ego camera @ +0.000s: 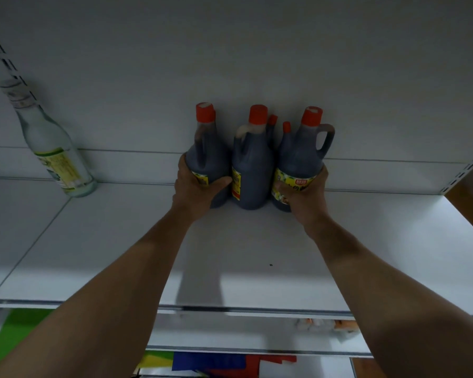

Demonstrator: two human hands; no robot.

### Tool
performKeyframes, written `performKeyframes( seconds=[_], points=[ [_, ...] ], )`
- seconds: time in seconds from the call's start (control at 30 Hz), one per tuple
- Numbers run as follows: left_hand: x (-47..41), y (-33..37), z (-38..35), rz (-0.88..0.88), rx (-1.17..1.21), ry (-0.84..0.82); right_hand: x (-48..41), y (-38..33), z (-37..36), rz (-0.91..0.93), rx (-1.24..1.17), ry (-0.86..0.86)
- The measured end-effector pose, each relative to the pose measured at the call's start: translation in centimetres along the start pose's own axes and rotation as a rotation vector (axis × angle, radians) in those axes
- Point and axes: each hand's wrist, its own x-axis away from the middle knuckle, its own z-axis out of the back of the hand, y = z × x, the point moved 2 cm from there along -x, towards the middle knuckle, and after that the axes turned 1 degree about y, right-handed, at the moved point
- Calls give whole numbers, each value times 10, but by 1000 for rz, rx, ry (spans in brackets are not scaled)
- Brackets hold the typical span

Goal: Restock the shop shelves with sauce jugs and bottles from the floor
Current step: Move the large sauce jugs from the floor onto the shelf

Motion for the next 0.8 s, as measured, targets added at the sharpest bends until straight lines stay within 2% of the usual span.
performKeyframes(
  seconds=[0.33,0.47,0.63,0.8],
  points=[
    [7,4,-2,-48,29,-31,-13,16,8,35,187,44],
    [11,10,3,7,19,-39,-11,13,16,-5,261,57],
    [39,13,5,174,33,-36,13,14,26,-77,304,15],
    [89,22,12,152,-52,28,47,8,42,-112,381,49]
  ],
)
